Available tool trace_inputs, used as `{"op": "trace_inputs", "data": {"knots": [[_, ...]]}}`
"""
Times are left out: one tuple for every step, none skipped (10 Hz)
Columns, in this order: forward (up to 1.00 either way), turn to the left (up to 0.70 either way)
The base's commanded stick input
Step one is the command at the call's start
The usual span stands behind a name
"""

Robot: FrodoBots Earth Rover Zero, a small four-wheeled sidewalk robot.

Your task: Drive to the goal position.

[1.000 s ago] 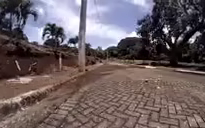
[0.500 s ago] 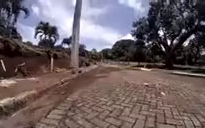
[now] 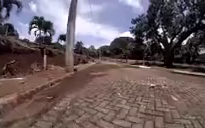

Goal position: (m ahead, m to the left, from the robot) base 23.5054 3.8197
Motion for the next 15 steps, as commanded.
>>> {"op": "trace_inputs", "data": {"knots": [[0.85,0.0],[0.85,0.0],[0.85,0.0],[0.85,0.0],[0.85,0.0],[0.85,0.0],[0.85,0.0],[0.85,0.0],[0.85,0.0],[0.85,0.0],[0.85,0.0],[0.85,0.0],[0.85,0.0],[0.85,0.0],[0.85,0.0]]}}
